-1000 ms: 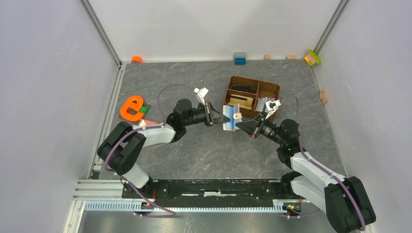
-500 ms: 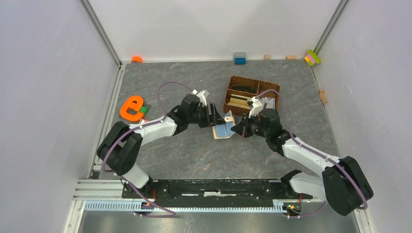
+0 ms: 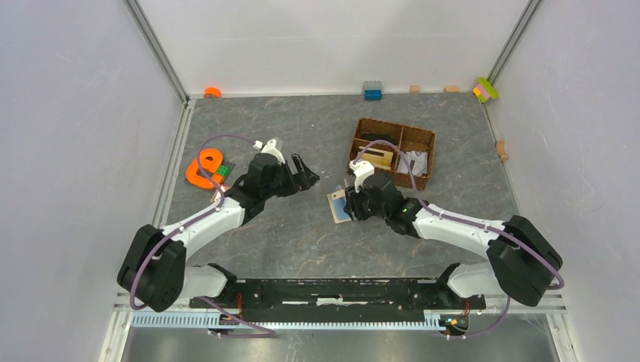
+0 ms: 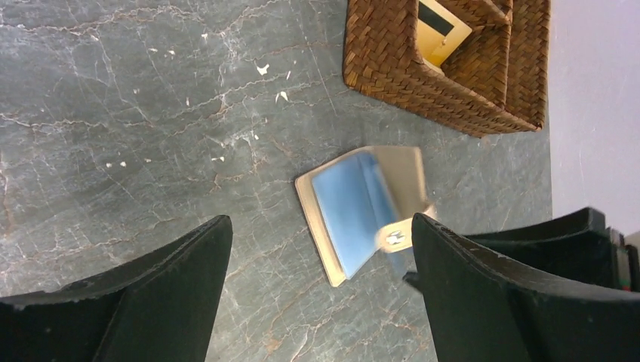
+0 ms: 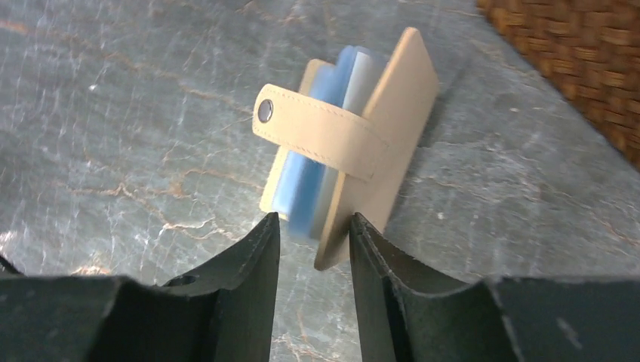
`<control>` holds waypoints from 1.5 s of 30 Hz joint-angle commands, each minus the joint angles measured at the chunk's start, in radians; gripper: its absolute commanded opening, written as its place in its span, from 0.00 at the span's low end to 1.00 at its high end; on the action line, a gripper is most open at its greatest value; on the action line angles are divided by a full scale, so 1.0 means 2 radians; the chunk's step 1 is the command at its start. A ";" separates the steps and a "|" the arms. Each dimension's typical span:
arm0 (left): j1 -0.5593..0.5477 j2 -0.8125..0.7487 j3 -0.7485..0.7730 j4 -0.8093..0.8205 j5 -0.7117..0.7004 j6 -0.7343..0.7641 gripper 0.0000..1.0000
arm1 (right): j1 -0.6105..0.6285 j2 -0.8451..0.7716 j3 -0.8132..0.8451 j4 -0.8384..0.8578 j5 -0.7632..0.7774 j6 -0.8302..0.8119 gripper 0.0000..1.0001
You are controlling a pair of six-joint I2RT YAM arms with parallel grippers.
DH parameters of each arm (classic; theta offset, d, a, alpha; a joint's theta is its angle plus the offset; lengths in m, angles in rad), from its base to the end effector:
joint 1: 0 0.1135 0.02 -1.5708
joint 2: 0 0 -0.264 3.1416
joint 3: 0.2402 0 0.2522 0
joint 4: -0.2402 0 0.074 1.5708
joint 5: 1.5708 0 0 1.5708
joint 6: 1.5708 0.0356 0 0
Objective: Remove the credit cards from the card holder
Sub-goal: Close the card holder at the center of the board.
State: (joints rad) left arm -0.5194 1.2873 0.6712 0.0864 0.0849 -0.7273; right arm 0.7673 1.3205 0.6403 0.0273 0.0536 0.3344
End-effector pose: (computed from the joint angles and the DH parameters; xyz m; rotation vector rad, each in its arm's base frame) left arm 0.2374 -0.1392 0.2191 -0.1759 2.2049 -0.8163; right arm 0.1955 0.1859 0.1953 -0.4597 2.2312 0.5371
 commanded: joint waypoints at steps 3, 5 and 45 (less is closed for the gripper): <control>-0.003 0.027 0.005 0.045 0.025 0.007 0.94 | 0.015 0.005 0.011 0.040 -0.077 -0.029 0.47; -0.003 0.043 0.008 0.058 0.051 0.007 0.91 | 0.015 0.010 0.013 0.041 -0.090 -0.031 0.50; -0.019 0.248 0.095 0.051 0.155 0.007 0.07 | 0.007 0.129 0.045 0.011 0.059 0.000 0.00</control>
State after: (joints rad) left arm -0.5686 1.7008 0.8127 0.2337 0.3950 -0.7273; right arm 0.7879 1.5528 0.6853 0.0895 0.1150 0.3183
